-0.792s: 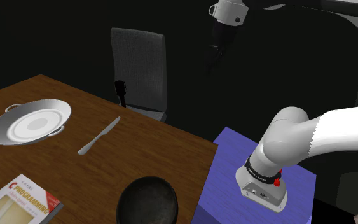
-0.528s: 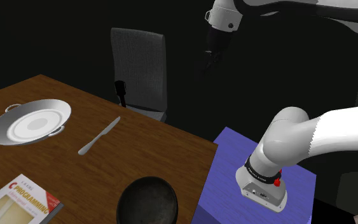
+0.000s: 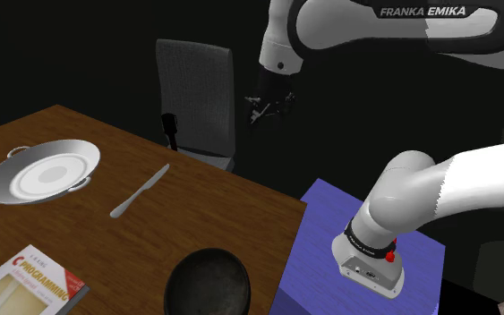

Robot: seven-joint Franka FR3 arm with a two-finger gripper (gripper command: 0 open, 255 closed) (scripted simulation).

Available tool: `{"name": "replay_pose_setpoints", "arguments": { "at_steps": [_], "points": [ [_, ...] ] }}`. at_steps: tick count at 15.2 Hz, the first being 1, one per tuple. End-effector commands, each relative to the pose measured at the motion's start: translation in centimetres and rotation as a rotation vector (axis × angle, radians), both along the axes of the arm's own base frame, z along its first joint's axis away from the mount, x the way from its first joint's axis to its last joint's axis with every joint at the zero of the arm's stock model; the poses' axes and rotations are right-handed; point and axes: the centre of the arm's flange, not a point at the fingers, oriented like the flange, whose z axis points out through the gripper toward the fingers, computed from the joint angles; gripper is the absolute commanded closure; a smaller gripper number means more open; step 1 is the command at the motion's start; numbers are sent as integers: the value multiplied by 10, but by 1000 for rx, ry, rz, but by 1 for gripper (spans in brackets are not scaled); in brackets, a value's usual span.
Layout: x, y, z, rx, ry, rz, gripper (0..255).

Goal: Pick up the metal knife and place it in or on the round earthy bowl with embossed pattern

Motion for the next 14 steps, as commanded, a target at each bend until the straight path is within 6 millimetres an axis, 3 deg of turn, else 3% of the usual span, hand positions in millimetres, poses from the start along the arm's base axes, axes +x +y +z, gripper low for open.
{"name": "replay_pose_setpoints", "arguments": {
  "at_steps": [1,7,14],
  "points": [
    [9,23,-12,14,14,-83,0],
    [46,81,-46,48,51,-311,0],
    [104,138,-87,88,96,-578,0]
  ]
}}
